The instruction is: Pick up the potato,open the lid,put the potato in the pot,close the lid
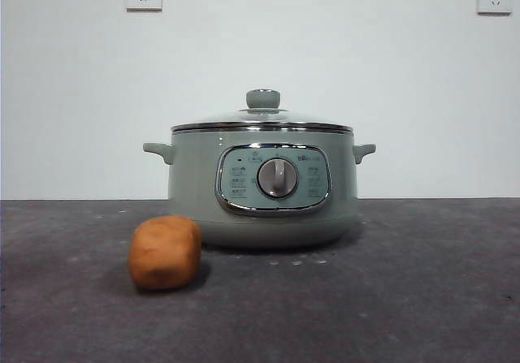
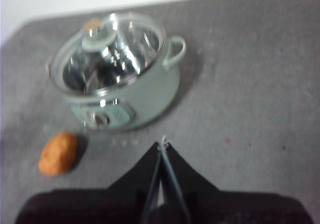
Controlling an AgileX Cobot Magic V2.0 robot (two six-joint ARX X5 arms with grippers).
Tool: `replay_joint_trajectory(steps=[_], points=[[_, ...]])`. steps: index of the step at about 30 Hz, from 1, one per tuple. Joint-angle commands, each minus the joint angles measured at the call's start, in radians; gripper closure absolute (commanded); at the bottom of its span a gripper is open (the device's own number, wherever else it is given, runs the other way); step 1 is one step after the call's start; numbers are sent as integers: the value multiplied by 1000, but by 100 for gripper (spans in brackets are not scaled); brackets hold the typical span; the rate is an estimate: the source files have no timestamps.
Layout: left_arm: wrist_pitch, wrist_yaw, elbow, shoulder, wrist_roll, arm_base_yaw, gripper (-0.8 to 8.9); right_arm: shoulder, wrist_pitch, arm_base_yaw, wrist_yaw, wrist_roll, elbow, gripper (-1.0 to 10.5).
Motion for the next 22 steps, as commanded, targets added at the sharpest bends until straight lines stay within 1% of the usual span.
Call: replay_joint_trajectory(steps=[1, 5, 9, 10, 11, 12, 13, 14, 15, 16, 18, 22], points=[[-46, 2, 56, 26, 60, -9, 820, 31, -71, 2, -3, -76, 65, 958], [-84, 2, 108, 56, 67, -28, 820, 60, -128, 2, -3, -89, 129, 958], [-94, 2, 117, 74, 63, -37, 813, 62, -148, 2, -3, -92, 152, 955], [-92, 2, 117, 77, 51, -37, 795, 62, -150, 2, -3, -92, 153, 936], [-91, 2, 117, 80, 44, -37, 704, 62, -149, 2, -3, -92, 153, 935], [-91, 2, 117, 84, 42, -37, 545, 62, -149, 2, -3, -92, 153, 883], [-92, 2, 117, 85, 34, -37, 356, 62, -149, 2, -3, -89, 153, 739], [-92, 2, 117, 88, 30, -37, 222, 62, -149, 2, -3, -83, 153, 543], [-92, 2, 117, 89, 30, -38, 187, 62, -150, 2, -3, -80, 153, 353], [-92, 8, 117, 91, 31, -39, 188, 62, -149, 2, -3, -80, 153, 271], [-89, 28, 117, 95, 27, -39, 188, 68, -150, 2, -4, -79, 153, 280], [-90, 28, 117, 98, 27, -39, 188, 90, -148, 2, -62, -56, 154, 285]])
